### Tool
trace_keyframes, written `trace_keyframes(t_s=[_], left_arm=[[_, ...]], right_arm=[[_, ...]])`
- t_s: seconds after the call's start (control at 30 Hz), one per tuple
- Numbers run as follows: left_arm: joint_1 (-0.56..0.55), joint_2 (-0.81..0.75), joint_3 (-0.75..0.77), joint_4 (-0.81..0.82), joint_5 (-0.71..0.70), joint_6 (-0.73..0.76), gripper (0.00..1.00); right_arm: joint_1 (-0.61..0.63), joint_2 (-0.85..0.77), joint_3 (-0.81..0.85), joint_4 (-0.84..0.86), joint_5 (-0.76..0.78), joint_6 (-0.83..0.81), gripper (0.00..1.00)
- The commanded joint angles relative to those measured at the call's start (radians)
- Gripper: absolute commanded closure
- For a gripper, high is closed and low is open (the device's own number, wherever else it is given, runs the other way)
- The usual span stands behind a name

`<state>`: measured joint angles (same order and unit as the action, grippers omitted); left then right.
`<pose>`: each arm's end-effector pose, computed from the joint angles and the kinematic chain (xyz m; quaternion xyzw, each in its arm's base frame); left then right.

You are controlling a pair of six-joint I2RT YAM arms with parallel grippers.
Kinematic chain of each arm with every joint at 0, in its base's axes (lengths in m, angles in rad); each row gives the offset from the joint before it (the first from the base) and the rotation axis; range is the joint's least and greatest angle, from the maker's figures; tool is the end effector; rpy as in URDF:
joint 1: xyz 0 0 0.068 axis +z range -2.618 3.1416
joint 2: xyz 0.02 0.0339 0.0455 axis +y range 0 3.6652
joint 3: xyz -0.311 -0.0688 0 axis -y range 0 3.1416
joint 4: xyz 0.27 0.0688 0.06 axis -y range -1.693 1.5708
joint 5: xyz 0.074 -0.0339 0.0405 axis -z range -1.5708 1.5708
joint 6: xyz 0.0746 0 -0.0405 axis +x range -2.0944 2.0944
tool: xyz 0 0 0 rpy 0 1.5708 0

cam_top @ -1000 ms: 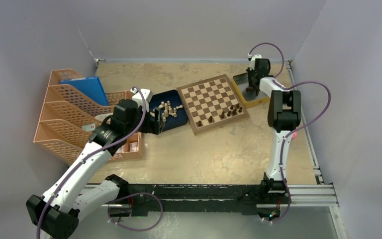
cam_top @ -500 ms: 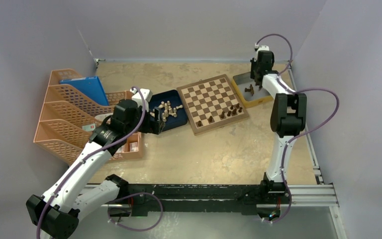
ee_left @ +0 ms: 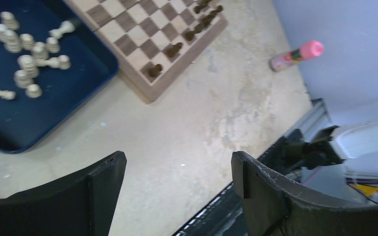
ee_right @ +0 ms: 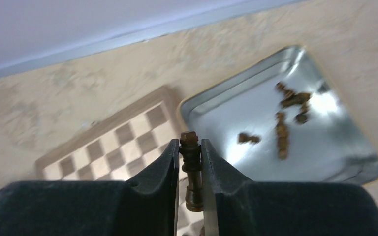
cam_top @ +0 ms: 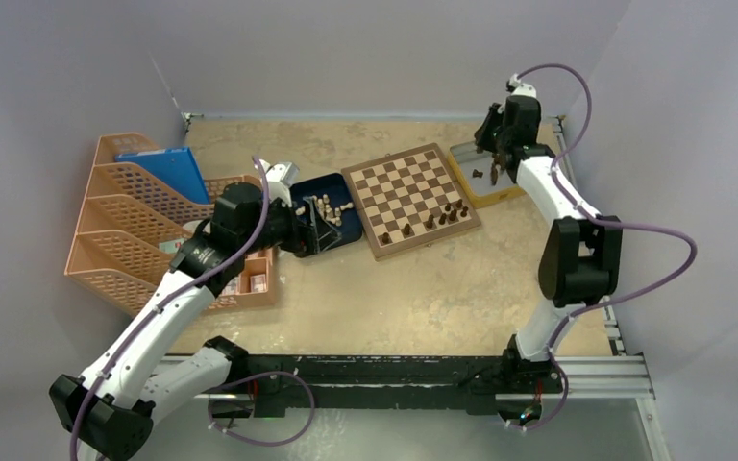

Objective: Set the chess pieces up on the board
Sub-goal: Pick up the chess piece from the storage box.

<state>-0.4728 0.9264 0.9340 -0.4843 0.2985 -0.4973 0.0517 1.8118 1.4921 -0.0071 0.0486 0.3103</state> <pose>0.1964 -0.1251 0.3575 0.0670 0.8455 -0.3522 0.3958 0.5096 0.0227 0.3399 0.1188 0.8039 0.0854 0.5765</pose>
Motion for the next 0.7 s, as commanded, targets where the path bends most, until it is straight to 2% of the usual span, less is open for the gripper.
trace_keyframes(t_s=[0.0,0.13,0.27,0.43,0.67], left_arm=[[-0.004,0.024,0.011,0.138,0.16,-0.132,0.22],[-0.004,0.061,0.022,0.202,0.152,-0.164,0.24],[-0.004,0.115,0.041,0.264,0.142,-0.193,0.26],[-0.004,0.186,0.064,0.344,0.23,-0.254,0.3],[-0.004,0.233,0.068,0.468,0.303,-0.313,0.34]], right_arm=[[0.06,-0.143,-0.13,0.089,-0.131,0.137,0.88],[0.152,-0.256,-0.259,0.173,-0.233,0.23,0.87],[0.227,-0.345,-0.403,0.351,-0.393,0.381,0.87],[0.312,-0.414,-0.528,0.549,-0.48,0.551,0.87],[0.389,-0.461,-0.602,0.73,-0.534,0.711,0.87]])
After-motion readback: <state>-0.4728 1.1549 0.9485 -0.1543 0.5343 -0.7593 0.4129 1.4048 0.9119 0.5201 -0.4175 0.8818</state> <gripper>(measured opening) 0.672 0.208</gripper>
